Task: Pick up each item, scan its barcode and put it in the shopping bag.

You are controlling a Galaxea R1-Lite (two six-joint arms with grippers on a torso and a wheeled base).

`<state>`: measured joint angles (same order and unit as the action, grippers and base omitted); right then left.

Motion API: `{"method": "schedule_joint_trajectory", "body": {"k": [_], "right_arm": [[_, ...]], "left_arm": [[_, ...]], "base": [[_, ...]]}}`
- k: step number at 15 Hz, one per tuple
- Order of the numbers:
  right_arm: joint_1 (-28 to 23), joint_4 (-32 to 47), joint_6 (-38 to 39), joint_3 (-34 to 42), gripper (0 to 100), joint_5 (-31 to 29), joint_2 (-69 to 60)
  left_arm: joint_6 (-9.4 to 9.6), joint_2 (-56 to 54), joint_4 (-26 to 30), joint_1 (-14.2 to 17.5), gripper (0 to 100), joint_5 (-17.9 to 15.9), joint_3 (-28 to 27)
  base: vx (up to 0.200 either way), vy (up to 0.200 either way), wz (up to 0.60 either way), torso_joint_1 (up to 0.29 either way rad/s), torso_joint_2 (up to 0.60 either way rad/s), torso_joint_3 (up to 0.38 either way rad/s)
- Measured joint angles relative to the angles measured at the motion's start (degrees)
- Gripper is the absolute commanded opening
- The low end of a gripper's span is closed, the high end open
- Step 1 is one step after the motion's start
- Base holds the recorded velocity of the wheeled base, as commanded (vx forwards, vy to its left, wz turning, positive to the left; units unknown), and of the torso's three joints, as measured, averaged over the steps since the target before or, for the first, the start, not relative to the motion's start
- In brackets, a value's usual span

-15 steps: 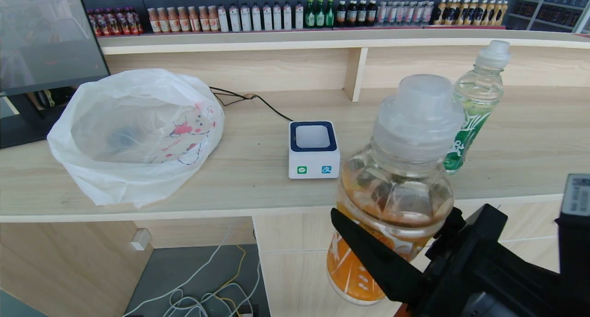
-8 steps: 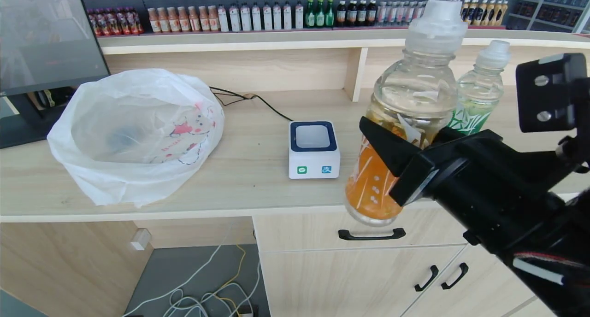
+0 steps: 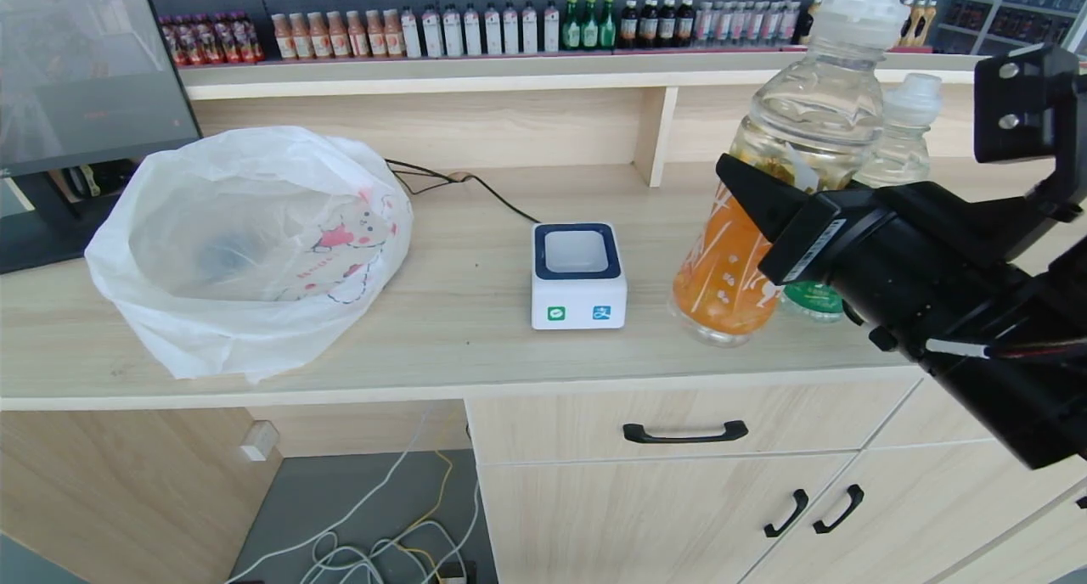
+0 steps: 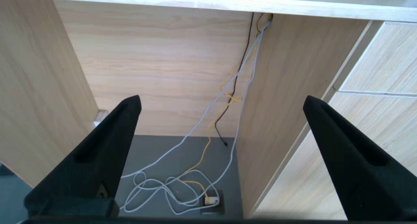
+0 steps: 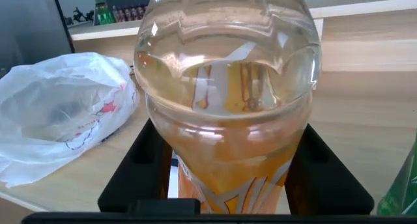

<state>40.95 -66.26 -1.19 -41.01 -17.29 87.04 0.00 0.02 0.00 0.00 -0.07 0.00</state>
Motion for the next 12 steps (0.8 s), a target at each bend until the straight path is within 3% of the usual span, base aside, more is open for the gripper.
{"method": "schedule_joint_trajectory", "body": {"k": [7, 12], "right_arm": [[-2.54, -1.68, -0.2, 0.24, 0, -0.67, 0.46], [-6.22, -3.86, 0.13, 1.02, 0, 2.71, 1.22]], "left_arm": [[0.02, 0.0, 0.0, 0.0, 100, -0.02, 0.0], [-0.05, 0.0, 0.0, 0.0, 100, 0.02, 0.0]], "base": [[0.0, 0.0, 0.0, 0.0, 0.0, 0.0], [0.0, 0.0, 0.0, 0.0, 0.0, 0.0]]}}
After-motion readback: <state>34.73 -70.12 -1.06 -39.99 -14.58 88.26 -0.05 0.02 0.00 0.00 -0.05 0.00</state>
